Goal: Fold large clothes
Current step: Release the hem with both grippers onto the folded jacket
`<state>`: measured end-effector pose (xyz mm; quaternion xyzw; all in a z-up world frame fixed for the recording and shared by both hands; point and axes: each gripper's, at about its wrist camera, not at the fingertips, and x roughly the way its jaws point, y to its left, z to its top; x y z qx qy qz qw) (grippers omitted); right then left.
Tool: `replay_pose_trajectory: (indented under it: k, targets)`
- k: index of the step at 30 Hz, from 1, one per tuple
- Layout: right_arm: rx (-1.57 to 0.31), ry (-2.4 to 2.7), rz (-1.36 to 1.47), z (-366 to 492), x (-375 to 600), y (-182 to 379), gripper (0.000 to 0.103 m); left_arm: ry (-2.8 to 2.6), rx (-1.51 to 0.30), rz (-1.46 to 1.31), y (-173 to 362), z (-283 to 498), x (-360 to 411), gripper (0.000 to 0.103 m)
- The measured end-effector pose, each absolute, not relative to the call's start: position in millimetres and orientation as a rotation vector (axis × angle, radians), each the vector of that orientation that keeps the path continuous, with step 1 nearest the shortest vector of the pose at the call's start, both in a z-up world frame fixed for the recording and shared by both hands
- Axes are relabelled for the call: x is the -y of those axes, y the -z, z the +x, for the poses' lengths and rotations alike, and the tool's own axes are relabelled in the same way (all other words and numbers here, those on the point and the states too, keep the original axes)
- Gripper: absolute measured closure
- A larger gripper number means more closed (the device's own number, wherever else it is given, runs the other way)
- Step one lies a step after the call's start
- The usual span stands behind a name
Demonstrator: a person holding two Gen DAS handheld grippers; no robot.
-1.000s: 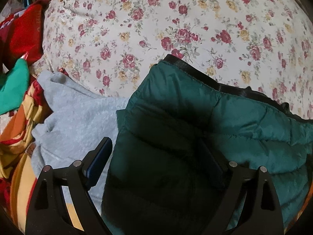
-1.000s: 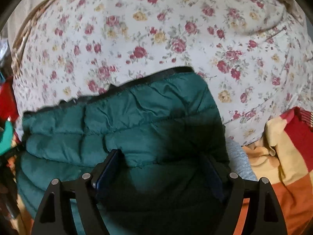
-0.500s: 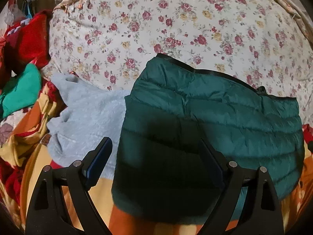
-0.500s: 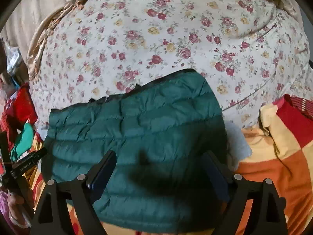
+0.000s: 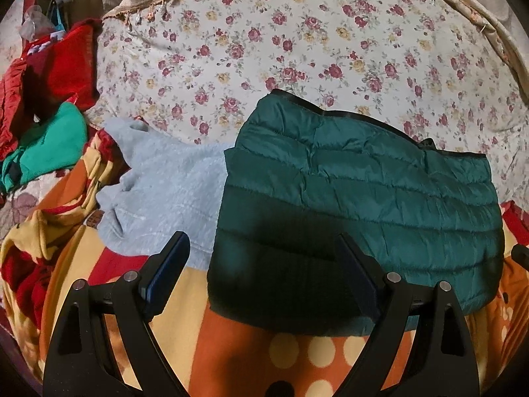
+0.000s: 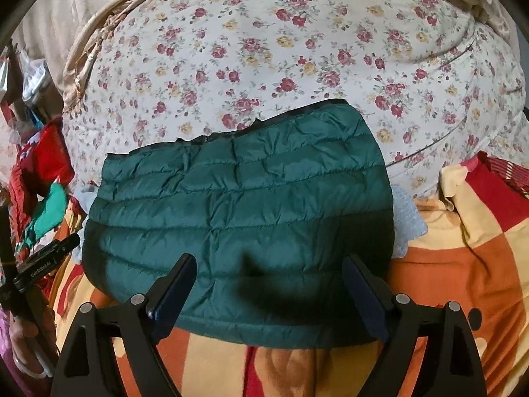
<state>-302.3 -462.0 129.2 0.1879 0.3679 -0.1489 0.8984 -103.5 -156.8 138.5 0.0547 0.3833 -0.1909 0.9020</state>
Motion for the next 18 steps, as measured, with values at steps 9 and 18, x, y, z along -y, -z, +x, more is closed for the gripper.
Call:
replay_pose_trajectory:
  k: [9,18]
  targets:
    - [-0.770,0.300,0.382,-304,451,-129,0.015,0.395,-0.791,0.101,-140,-111,150,0.014]
    - [-0.774,0.310,0.385,-302,452,-126,0.009,0.395,-0.803,0.091,-136,-110,149,0.014]
